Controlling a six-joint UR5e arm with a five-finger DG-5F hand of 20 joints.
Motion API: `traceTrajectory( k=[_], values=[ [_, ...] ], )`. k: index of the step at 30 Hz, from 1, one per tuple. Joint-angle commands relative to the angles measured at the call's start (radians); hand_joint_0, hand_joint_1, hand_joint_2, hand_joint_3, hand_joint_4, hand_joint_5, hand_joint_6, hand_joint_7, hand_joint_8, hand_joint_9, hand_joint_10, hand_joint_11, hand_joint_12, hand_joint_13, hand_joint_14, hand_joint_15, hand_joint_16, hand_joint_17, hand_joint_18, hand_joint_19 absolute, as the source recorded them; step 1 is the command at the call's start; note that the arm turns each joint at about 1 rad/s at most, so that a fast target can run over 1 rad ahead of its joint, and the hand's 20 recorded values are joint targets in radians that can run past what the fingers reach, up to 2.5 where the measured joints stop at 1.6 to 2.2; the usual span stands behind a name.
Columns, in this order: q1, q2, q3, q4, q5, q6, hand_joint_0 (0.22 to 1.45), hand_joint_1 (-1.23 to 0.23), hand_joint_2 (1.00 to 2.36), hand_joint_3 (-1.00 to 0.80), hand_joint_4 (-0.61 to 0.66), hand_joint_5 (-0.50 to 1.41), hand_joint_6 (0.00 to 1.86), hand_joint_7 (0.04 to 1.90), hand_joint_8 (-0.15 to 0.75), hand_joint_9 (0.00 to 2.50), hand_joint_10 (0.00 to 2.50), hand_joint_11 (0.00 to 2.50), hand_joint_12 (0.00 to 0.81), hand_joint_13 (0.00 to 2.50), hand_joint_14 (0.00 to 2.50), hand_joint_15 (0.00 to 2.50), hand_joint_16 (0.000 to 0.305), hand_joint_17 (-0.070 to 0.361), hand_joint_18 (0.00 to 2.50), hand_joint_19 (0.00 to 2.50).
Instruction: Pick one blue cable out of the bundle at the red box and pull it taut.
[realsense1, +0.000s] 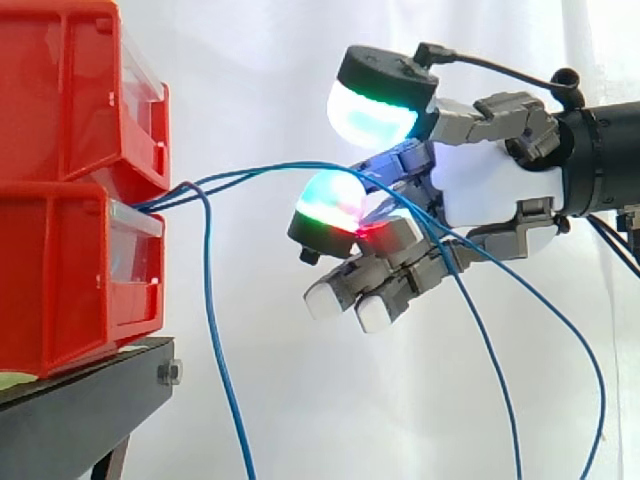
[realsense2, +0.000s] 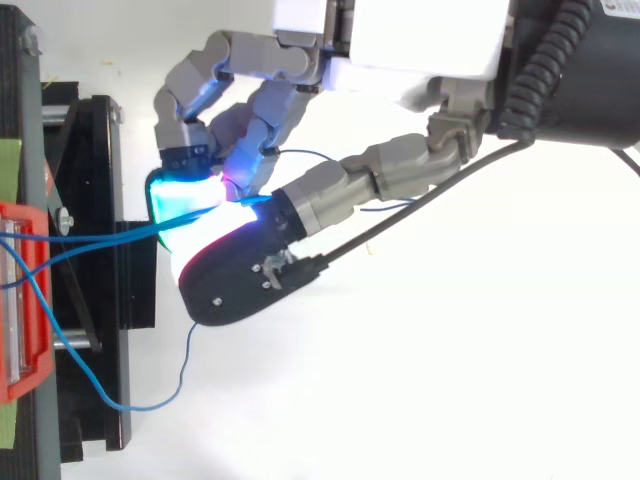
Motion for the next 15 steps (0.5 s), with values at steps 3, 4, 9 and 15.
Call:
traceTrajectory(
  k=[3, 4, 9, 15],
  values=[
    [0.001, 0.000, 0.002, -0.002, 0.000, 0.000, 0.58, -0.65, 1.01, -0.29, 0.18, -0.14, 0.88, 1.07, 0.398, 1.13, 0.01, 1.15, 0.396, 0.67, 0.01, 0.37, 0.059, 0.132, 0.69, 0.46],
    [0.001, 0.000, 0.000, -0.002, 0.000, 0.000, 0.59, -0.67, 1.01, -0.25, 0.19, -0.14, 0.88, 1.08, 0.410, 1.14, 0.01, 1.15, 0.405, 0.68, 0.01, 0.37, 0.061, 0.137, 0.71, 0.45],
    [0.001, 0.000, 0.000, -0.002, 0.000, 0.000, 0.59, -0.70, 1.01, -0.14, 0.19, -0.14, 0.91, 1.05, 0.425, 1.17, 0.01, 1.16, 0.424, 0.71, 0.01, 0.37, 0.064, 0.143, 0.75, 0.44],
    [0.001, 0.000, 0.000, -0.002, 0.000, 0.000, 0.64, -0.84, 1.01, -0.21, 0.15, -0.16, 0.92, 1.04, 0.366, 1.10, 0.02, 1.20, 0.374, 0.67, 0.01, 0.38, 0.053, 0.119, 0.68, 0.44]
  ],
)
